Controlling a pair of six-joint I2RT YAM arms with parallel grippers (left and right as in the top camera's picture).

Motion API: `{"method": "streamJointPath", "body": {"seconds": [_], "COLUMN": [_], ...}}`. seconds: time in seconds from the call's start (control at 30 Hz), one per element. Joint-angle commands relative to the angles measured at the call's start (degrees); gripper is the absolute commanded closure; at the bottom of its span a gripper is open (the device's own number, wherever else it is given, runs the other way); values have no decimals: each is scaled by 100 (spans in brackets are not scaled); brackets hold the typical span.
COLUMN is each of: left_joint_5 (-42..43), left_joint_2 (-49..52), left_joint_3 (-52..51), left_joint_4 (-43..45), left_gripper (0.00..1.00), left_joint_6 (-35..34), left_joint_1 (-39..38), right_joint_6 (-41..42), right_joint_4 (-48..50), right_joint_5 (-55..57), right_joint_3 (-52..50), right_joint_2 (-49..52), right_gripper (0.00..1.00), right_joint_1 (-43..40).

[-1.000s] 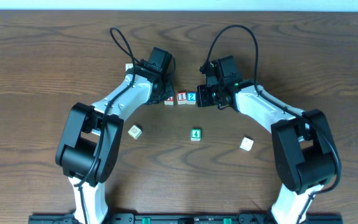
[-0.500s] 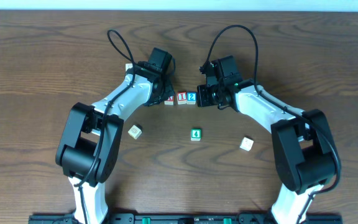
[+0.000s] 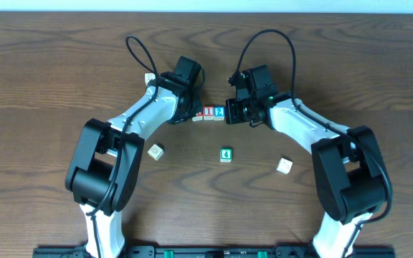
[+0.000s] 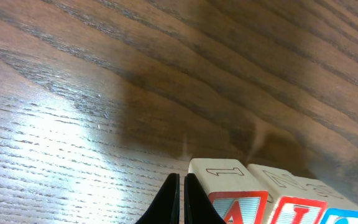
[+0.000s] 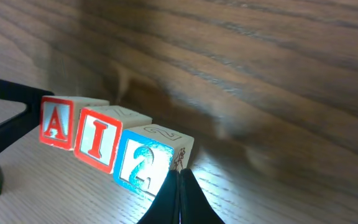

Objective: Spell out Ai2
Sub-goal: 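Push the blocks together with both grippers to align the row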

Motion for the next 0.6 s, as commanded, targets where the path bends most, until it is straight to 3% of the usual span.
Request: {"method": "streamJointPath", "body": {"seconds": [0.0, 0.57], "left_joint_5": [4, -13], "left_joint_2": [96, 96], "left_joint_3": [-28, -26], "left_joint_4": [-22, 2], "left_gripper": [94, 94], "left_joint_6": [-52, 332], "left_joint_1": [0, 20], "right_joint_6": [7, 9], "right_joint_4": [-11, -33], "right_joint_5": [-85, 109], "right_joint_3": [-15, 17], "right_joint_2": [63, 61], "right_gripper": [99, 99], "right_joint_1": [131, 63]}}
